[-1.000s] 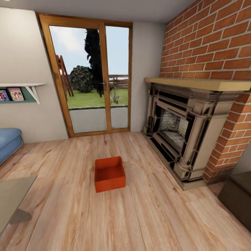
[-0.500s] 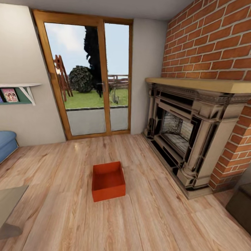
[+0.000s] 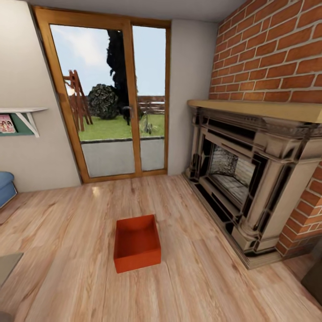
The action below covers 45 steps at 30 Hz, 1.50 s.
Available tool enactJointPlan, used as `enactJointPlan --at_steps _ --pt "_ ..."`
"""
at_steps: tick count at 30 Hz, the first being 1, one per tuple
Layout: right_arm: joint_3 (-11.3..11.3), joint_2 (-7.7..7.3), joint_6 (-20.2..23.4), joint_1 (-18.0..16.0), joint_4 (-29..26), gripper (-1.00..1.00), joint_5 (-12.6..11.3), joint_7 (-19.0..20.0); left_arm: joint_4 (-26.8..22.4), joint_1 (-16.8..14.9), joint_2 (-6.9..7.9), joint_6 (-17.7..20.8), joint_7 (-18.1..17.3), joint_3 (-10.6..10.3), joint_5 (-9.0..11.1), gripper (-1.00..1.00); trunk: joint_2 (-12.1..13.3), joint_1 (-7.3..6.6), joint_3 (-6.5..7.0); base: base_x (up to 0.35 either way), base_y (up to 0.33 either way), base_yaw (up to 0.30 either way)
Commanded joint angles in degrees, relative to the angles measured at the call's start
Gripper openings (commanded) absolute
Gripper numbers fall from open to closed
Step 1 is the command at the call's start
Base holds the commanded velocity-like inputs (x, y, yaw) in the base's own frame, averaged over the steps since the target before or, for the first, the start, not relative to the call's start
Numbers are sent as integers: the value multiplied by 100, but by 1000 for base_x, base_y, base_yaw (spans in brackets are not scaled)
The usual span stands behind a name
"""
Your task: Move the two storage containers from the living room to the garage. In the garage, place one container on the floor and stack the other container on top of it (either order is fine).
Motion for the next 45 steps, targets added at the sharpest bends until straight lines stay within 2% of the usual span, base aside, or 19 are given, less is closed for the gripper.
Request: enactJointPlan --at_steps 1,39,45 --pt "47 5 -28 -5 15 100 -51 -6 5 -4 0 -18 3 -1 46 100 -3 3 -6 321 0 0" --pt "8 13 -12 -5 15 100 -94 -15 5 -4 0 -18 3 -1 46 100 -3 3 -6 321 0 0" --pt "9 6 -20 -5 15 100 -86 -15 5 -4 0 -26 3 -1 46 100 -3 3 -6 120 0 204"
